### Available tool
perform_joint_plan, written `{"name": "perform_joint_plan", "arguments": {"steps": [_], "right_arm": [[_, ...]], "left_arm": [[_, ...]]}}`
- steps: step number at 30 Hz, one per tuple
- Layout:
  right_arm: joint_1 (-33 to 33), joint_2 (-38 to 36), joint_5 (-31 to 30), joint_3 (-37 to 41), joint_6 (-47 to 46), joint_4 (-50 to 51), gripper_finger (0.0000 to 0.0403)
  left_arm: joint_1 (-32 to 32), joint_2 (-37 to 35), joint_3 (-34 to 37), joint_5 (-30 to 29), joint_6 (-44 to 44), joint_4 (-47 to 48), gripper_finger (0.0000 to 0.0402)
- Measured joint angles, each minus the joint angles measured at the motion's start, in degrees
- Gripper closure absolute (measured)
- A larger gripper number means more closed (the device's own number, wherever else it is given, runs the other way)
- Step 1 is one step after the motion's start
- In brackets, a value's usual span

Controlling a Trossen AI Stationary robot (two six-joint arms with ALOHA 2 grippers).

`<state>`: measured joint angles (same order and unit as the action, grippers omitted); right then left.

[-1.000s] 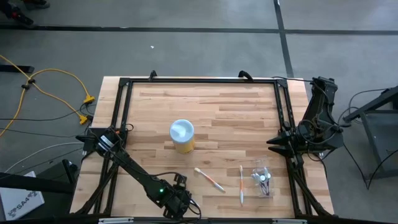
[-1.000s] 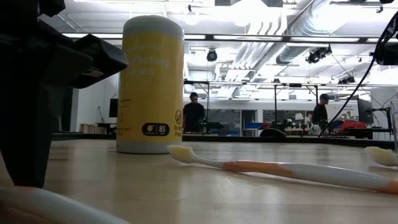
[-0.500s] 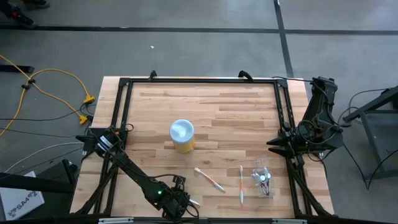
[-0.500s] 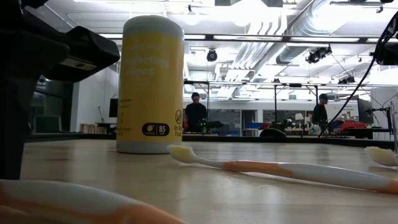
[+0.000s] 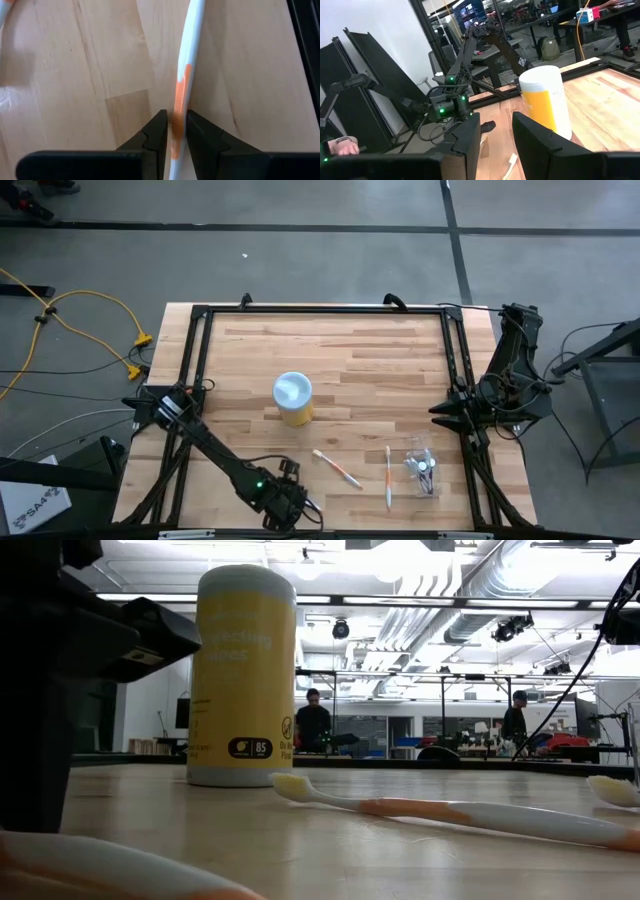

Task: Pick & Place toothbrushing station
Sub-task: Put the left orange toothbrush in the top section of the transparent organizer

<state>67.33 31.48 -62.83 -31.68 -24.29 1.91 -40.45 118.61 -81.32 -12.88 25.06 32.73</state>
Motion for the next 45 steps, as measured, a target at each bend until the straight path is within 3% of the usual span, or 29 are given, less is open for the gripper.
{"name": "perform_joint_plan", "arguments": {"steps": [5,11,20,45], "right_arm": [[0.0,0.0,0.89,0.0,0.01,0.0,0.0296],[0.0,0.03,1.53,0.0,-0.11,0.0,0.0296],[0.0,1.18,1.51,0.02,-0.14,-0.04,0.0296],[0.01,1.88,1.47,0.02,-1.76,-0.42,0.0296]], "left_arm": [[0.34,0.12,0.0,0.58,-0.77,-0.11,0.0337],[0.58,1.71,-0.07,0.74,-1.03,0.01,0.0388],[0.3,2.41,-0.04,-0.16,-1.56,-0.47,0.0394],[-4.35,-5.14,-0.07,-20.89,-27.98,-4.39,0.0398]]}}
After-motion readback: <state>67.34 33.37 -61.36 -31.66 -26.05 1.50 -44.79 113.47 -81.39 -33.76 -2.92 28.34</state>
